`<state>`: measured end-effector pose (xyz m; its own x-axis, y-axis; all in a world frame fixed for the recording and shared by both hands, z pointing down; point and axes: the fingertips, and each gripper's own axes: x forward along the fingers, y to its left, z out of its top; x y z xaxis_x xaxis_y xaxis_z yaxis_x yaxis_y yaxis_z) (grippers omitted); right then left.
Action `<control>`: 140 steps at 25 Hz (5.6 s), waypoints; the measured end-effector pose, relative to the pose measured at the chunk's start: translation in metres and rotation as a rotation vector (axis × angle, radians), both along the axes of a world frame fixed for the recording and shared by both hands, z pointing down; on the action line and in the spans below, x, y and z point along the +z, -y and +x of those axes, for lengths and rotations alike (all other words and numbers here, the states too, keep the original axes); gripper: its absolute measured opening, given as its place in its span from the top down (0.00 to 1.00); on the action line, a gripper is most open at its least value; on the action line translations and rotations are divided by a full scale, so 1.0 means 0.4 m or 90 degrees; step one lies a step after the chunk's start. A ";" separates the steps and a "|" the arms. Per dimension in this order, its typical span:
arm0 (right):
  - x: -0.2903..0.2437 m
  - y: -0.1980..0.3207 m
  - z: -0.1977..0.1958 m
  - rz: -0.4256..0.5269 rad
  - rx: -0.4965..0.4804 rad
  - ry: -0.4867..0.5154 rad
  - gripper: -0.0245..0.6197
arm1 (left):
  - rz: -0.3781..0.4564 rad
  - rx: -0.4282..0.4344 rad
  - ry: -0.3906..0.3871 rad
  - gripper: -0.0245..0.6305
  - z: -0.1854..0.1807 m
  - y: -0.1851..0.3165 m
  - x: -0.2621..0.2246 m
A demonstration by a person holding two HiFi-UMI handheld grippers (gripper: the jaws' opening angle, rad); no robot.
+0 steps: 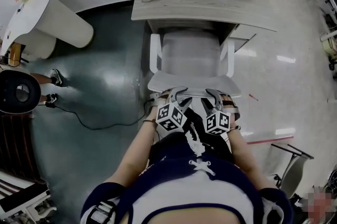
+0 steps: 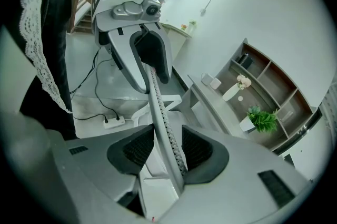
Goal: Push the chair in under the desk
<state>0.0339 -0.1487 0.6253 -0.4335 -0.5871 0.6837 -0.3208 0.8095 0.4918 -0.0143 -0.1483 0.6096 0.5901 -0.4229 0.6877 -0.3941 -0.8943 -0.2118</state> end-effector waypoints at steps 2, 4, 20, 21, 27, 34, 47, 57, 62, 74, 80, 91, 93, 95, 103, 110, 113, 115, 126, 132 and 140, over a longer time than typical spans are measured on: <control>0.000 0.009 -0.001 -0.003 0.001 -0.003 0.72 | -0.001 0.003 0.001 0.69 -0.002 0.009 0.000; -0.001 0.017 -0.003 -0.007 0.003 -0.002 0.72 | -0.001 0.003 0.002 0.69 -0.003 0.017 -0.001; -0.001 0.097 -0.007 -0.035 0.015 0.001 0.72 | 0.008 0.006 0.006 0.70 -0.007 0.095 0.000; -0.002 0.102 -0.007 -0.044 0.019 0.003 0.72 | 0.008 0.006 0.006 0.70 -0.006 0.099 -0.001; -0.003 0.115 -0.004 -0.074 0.028 0.005 0.72 | 0.022 0.014 0.009 0.70 -0.002 0.110 -0.004; 0.000 0.133 -0.007 -0.080 0.033 0.001 0.72 | 0.028 0.016 0.010 0.71 -0.005 0.128 -0.002; -0.004 0.173 -0.015 -0.065 0.027 0.002 0.72 | 0.031 0.016 0.011 0.71 -0.015 0.167 -0.007; -0.005 0.194 -0.018 -0.043 0.014 -0.001 0.72 | 0.027 0.015 0.010 0.70 -0.018 0.192 -0.009; -0.005 0.212 -0.024 -0.041 0.015 -0.001 0.72 | 0.016 0.015 0.011 0.70 -0.024 0.209 -0.007; -0.004 0.253 -0.025 -0.026 0.012 -0.006 0.72 | 0.015 0.016 0.011 0.70 -0.026 0.251 -0.008; -0.003 0.282 -0.028 -0.034 0.017 -0.007 0.72 | 0.016 0.018 0.010 0.70 -0.029 0.280 -0.007; -0.005 0.331 -0.029 -0.041 0.022 -0.006 0.72 | 0.020 0.019 0.009 0.70 -0.029 0.330 -0.008; -0.007 0.341 -0.032 -0.042 0.023 -0.006 0.72 | 0.019 0.019 0.008 0.70 -0.031 0.340 -0.008; -0.008 0.351 -0.032 -0.044 0.023 -0.006 0.72 | 0.019 0.018 0.007 0.70 -0.031 0.349 -0.009; -0.009 0.380 -0.032 -0.043 0.021 -0.005 0.72 | 0.017 0.015 0.007 0.70 -0.030 0.379 -0.010; -0.009 0.406 -0.032 -0.041 0.021 -0.005 0.72 | 0.024 0.016 0.006 0.70 -0.031 0.406 -0.010; -0.010 0.417 -0.034 -0.044 0.022 -0.005 0.72 | 0.023 0.017 0.006 0.70 -0.033 0.416 -0.011; -0.009 0.423 -0.036 -0.045 0.021 -0.005 0.72 | 0.024 0.017 0.006 0.70 -0.035 0.422 -0.010; -0.011 0.460 -0.037 -0.040 0.020 -0.007 0.72 | 0.028 0.016 0.006 0.70 -0.036 0.459 -0.013; -0.012 0.481 -0.037 -0.042 0.022 -0.007 0.72 | 0.026 0.016 0.006 0.70 -0.036 0.481 -0.015; -0.010 0.508 -0.037 -0.038 0.021 -0.012 0.72 | 0.032 0.013 0.006 0.70 -0.037 0.507 -0.014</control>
<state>0.0192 -0.3520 0.6212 -0.4017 -0.5590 0.7254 -0.3395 0.8265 0.4490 -0.0290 -0.3513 0.6041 0.5931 -0.4441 0.6716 -0.3730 -0.8908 -0.2596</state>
